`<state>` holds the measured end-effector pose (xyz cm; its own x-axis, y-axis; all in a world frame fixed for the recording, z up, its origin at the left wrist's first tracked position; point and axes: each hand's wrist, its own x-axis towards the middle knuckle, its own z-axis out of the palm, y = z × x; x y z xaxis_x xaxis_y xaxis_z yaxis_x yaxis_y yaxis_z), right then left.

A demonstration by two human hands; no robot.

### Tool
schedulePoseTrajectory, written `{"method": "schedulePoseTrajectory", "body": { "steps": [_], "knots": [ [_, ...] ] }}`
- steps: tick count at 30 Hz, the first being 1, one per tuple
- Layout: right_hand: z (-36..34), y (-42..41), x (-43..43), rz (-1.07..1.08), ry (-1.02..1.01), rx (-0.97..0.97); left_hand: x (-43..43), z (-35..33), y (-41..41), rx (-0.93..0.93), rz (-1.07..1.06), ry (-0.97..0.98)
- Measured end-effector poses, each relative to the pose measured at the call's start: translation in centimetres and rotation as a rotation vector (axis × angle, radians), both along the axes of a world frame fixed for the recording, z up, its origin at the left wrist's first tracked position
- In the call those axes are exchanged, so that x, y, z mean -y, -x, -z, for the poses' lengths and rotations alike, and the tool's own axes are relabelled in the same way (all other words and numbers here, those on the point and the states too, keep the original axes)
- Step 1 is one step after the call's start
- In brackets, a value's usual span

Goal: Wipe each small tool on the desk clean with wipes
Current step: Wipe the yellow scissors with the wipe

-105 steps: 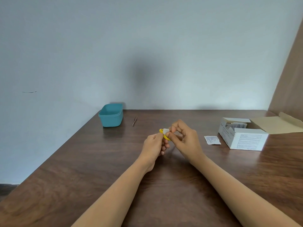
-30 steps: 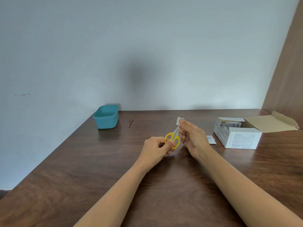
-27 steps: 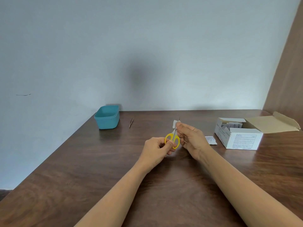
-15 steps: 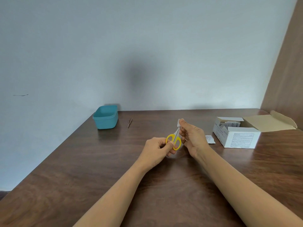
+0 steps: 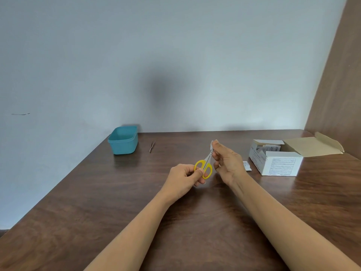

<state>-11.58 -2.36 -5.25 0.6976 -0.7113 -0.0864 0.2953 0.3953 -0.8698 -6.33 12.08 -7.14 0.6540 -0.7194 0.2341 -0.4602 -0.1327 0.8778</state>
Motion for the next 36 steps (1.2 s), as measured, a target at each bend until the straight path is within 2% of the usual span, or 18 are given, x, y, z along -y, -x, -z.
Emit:
{"method": "schedulePoseTrajectory", "body": {
  "steps": [10,17,20,28,32,36],
  "knots": [
    [-0.1,0.2,0.2,-0.055,-0.002,-0.003,0.1,0.1,-0.1,-0.034,0.001,-0.016],
    [0.0,0.5,1.6,0.043,-0.205,0.061,-0.2,-0.3,0.1,-0.064,0.004,-0.028],
    [0.1,0.8,1.8,0.067,-0.214,0.068,-0.7,-0.7,-0.1,-0.102,0.0,-0.028],
    [0.9,-0.2,-1.7,-0.009,-0.02,0.019,-3.6,-3.0,-2.4,-0.232,-0.184,0.026],
    [1.3,-1.9,-3.3,0.002,0.179,-0.098,-6.5,-4.9,-5.2,-0.21,-0.263,-0.004],
    [1.1,-4.2,-4.7,-0.004,0.208,-0.097,-9.3,-6.8,-8.7,-0.211,-0.394,0.025]
  ]
}}
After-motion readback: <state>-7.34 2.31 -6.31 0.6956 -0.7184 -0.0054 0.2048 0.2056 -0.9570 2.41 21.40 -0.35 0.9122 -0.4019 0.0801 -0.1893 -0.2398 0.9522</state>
